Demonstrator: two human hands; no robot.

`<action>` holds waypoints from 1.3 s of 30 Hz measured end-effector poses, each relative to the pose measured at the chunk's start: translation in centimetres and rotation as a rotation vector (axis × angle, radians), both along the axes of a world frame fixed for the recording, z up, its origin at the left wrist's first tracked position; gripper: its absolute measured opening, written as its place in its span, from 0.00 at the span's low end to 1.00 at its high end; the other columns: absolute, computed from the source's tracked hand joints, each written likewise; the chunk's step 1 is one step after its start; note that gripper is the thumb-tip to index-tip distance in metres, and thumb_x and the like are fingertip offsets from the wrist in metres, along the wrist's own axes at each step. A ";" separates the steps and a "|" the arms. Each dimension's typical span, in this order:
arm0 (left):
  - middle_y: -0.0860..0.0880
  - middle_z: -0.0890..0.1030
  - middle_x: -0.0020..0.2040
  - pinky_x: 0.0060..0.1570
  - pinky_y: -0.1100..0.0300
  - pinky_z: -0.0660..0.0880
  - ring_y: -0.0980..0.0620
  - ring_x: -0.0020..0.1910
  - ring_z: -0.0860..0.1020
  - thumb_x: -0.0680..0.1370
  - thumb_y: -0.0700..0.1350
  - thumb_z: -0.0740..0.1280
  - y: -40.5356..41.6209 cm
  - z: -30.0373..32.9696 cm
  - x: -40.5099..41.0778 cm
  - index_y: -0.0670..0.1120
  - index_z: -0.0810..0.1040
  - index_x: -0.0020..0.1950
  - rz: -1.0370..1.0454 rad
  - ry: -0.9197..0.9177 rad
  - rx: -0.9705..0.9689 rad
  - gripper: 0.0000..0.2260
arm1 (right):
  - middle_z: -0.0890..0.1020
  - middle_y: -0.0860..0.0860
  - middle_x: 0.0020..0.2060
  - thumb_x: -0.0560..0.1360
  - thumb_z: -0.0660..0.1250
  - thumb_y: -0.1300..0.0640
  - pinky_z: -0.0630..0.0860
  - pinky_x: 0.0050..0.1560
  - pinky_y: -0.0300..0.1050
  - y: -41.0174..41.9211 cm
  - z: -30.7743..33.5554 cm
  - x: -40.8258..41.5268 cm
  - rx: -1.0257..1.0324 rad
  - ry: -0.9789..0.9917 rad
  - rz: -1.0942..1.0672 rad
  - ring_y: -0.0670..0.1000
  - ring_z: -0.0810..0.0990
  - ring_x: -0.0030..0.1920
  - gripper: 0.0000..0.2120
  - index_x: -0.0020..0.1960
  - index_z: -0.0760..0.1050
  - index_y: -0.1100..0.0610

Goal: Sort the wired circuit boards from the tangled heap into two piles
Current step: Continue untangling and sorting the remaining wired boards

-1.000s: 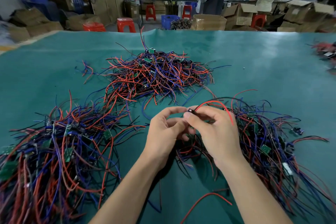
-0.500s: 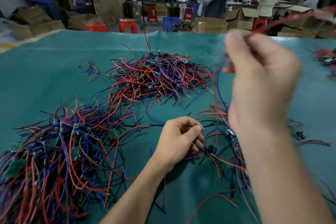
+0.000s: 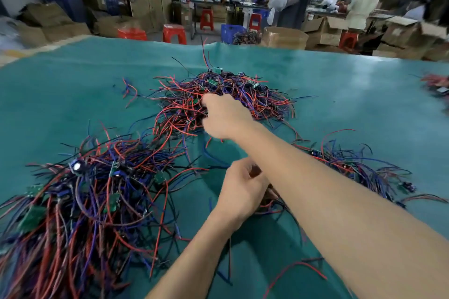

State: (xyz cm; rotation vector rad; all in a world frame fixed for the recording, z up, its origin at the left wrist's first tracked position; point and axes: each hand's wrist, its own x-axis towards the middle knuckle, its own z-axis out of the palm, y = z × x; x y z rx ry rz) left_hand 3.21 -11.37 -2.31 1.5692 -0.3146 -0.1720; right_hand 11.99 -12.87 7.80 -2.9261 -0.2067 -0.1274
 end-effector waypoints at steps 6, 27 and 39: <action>0.49 0.83 0.35 0.34 0.60 0.77 0.51 0.33 0.81 0.72 0.44 0.66 0.5 0.7 -0.7 0.55 0.80 0.36 -0.051 0.044 -0.076 0.08 | 0.85 0.57 0.52 0.80 0.70 0.52 0.78 0.61 0.53 -4.3 -3.8 1.9 0.224 -0.047 -0.084 0.62 0.82 0.55 0.06 0.52 0.85 0.52; 0.45 0.85 0.40 0.35 0.60 0.76 0.50 0.35 0.80 0.79 0.33 0.66 1.1 0.8 -0.3 0.40 0.79 0.55 0.117 0.151 -0.254 0.07 | 0.83 0.53 0.31 0.69 0.73 0.58 0.71 0.35 0.41 -10.5 -4.7 -12.9 1.081 0.321 0.297 0.46 0.77 0.33 0.04 0.38 0.87 0.54; 0.44 0.85 0.40 0.34 0.64 0.77 0.52 0.36 0.82 0.77 0.31 0.67 0.8 0.9 -1.0 0.36 0.81 0.51 -0.077 0.057 -0.162 0.06 | 0.85 0.44 0.41 0.68 0.74 0.41 0.81 0.47 0.48 -11.6 -6.9 -11.4 0.945 -0.231 -0.290 0.44 0.84 0.39 0.20 0.58 0.80 0.42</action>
